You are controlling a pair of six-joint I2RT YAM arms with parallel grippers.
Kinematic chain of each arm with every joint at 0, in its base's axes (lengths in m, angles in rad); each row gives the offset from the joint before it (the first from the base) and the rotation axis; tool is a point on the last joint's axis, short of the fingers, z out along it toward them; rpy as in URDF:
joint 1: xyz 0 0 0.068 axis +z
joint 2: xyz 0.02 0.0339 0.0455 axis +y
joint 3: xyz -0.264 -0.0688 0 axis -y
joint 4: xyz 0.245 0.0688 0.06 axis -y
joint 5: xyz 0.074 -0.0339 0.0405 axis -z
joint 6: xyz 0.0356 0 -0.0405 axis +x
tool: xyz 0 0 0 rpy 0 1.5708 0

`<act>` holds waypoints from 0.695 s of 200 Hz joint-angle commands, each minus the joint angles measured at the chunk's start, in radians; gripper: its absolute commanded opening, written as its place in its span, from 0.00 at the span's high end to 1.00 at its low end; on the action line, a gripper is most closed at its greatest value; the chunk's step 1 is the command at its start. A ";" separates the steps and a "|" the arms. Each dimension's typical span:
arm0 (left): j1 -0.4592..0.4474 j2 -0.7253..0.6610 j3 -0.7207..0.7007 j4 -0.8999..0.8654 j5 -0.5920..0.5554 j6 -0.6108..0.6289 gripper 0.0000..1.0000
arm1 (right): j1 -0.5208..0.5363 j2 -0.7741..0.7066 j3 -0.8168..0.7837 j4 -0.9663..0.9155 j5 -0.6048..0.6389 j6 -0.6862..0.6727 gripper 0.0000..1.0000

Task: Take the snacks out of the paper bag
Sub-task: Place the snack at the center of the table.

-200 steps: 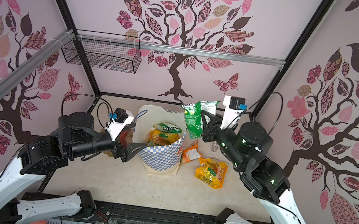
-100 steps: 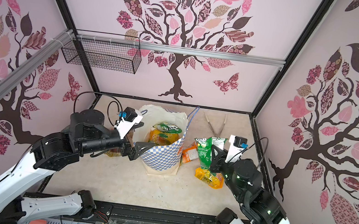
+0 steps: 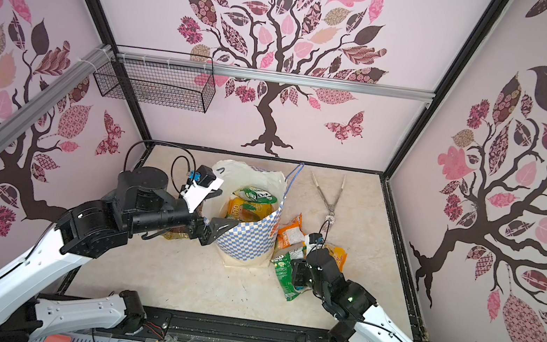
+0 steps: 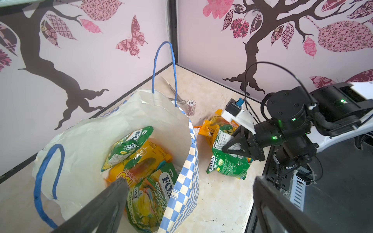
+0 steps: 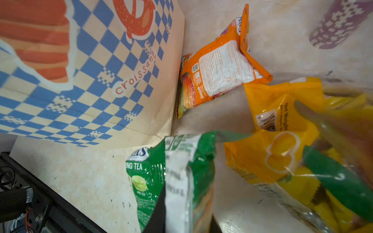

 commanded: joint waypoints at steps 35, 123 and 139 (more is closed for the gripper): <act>-0.004 0.018 0.016 -0.005 -0.005 0.008 0.01 | 0.000 0.085 -0.066 0.199 0.044 0.028 0.96; -0.004 0.011 0.028 -0.021 -0.031 -0.006 0.02 | -0.076 0.271 -0.111 0.403 0.233 -0.096 0.80; -0.004 0.007 0.026 -0.025 -0.036 -0.011 0.02 | -0.124 0.316 -0.094 0.395 0.179 -0.089 0.75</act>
